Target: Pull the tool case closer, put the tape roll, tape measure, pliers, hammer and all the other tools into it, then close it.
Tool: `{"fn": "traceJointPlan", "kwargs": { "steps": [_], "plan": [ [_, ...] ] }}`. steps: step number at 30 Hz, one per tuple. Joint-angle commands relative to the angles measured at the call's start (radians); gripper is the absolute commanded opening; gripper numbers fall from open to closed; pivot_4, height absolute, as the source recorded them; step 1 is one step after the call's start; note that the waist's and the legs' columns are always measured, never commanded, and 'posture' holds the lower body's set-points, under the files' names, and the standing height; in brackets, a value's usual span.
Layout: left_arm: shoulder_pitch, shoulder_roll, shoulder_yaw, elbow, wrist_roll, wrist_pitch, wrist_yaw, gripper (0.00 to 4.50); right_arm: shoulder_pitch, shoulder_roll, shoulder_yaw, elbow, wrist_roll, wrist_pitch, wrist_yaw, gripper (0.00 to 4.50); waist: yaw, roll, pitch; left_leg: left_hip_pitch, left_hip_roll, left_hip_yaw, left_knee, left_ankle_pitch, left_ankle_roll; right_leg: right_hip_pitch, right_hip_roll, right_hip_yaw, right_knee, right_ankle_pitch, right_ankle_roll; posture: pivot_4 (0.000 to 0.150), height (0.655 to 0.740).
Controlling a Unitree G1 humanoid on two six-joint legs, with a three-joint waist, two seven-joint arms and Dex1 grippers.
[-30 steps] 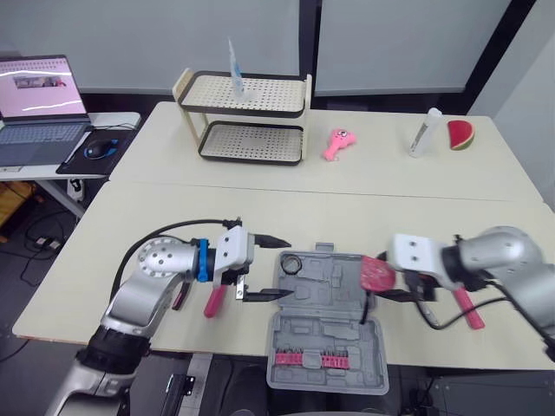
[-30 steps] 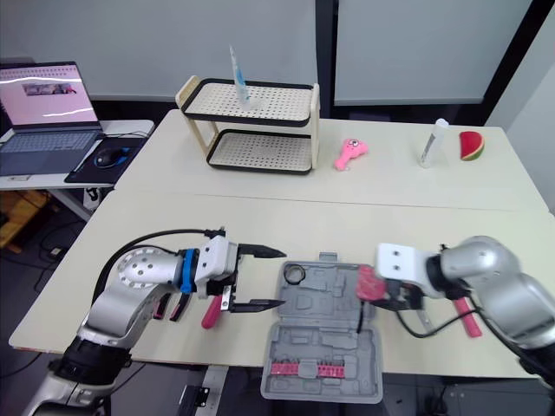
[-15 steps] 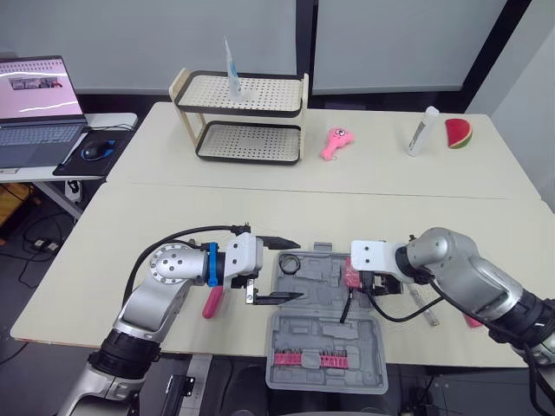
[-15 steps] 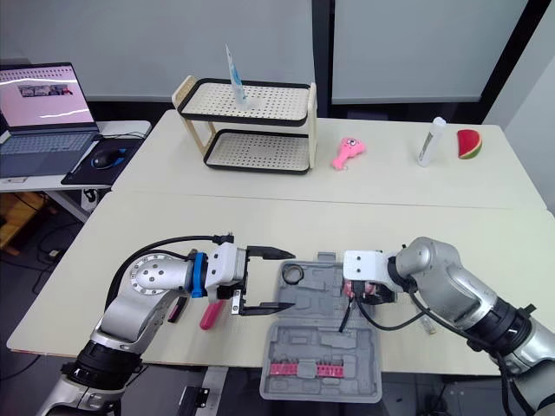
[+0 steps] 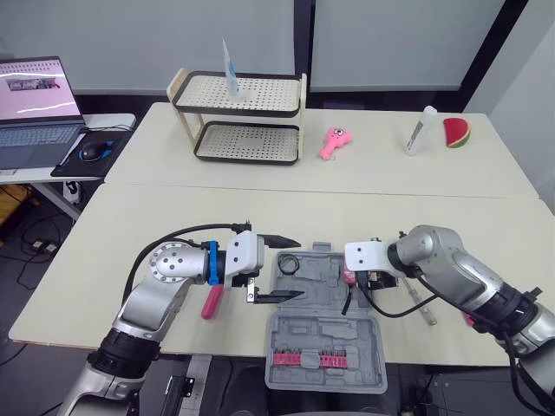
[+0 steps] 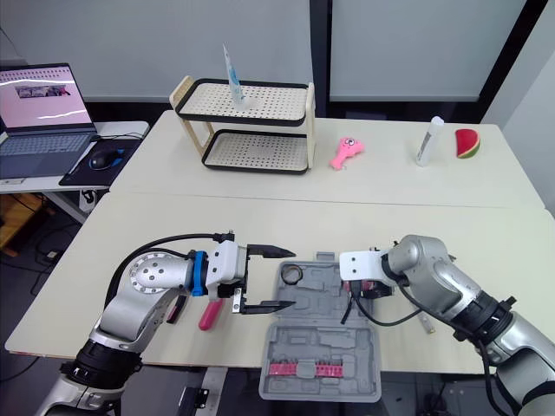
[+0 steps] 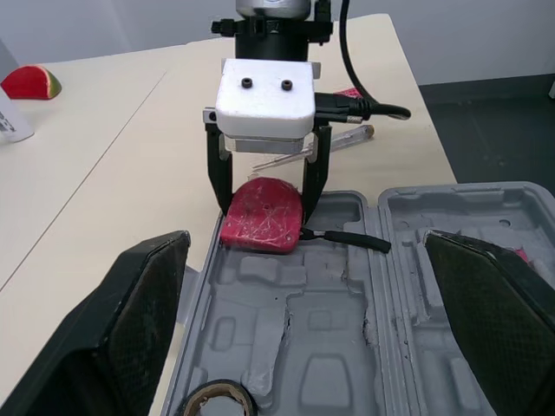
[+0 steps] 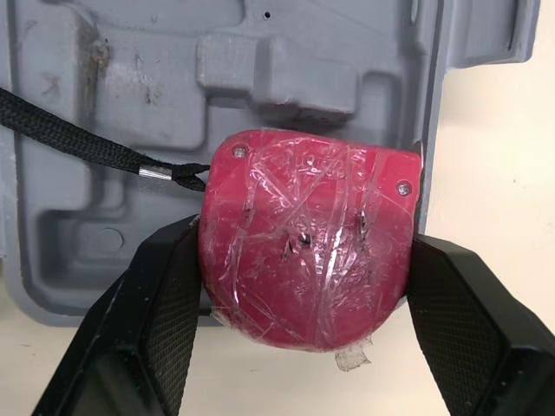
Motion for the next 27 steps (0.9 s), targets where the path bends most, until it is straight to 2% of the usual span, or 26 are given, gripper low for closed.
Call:
{"fn": "traceJointPlan", "kwargs": {
  "steps": [1,9,13,19,27],
  "plan": [
    [-0.014,0.006,0.000,-0.039,-0.004,0.005,0.010,4.50,0.001,0.007,-0.012,-0.008,-0.022,-0.017,0.014,3.13,0.000,0.000,0.000,0.000,0.000,0.000,0.000,0.000,0.000,0.000,0.000,0.000,0.000,0.000,0.000,0.150,0.7400],
    [-0.022,0.004,-0.008,-0.035,0.002,0.009,0.013,4.50,0.011,0.040,-0.019,-0.004,-0.043,-0.039,0.007,3.13,0.000,0.000,0.000,0.000,0.000,0.000,0.000,0.000,0.000,0.000,0.000,0.000,0.000,0.000,0.000,0.150,0.7400],
    [-0.024,0.003,-0.010,-0.029,0.005,0.008,0.012,4.50,0.010,0.044,-0.027,-0.006,-0.046,-0.042,0.011,4.47,-0.001,0.000,0.000,0.000,0.000,0.000,0.000,0.000,0.000,0.000,0.000,0.000,0.000,0.000,0.000,0.150,0.7400],
    [-0.032,-0.001,-0.012,-0.014,0.009,0.004,0.008,4.50,0.001,0.007,-0.084,-0.084,-0.008,-0.018,0.062,4.47,0.000,0.000,0.000,0.000,0.000,0.000,0.000,0.000,0.000,0.000,0.000,0.000,0.000,0.000,0.000,0.150,0.7400],
    [-0.058,-0.006,-0.020,0.017,0.012,-0.015,-0.002,4.50,0.061,-0.081,-0.279,-0.286,0.187,0.093,0.167,4.47,0.003,0.000,0.000,0.000,0.000,-0.001,0.000,0.000,0.000,0.001,0.000,0.000,0.000,0.000,0.000,0.150,0.7400]
  ]
}}
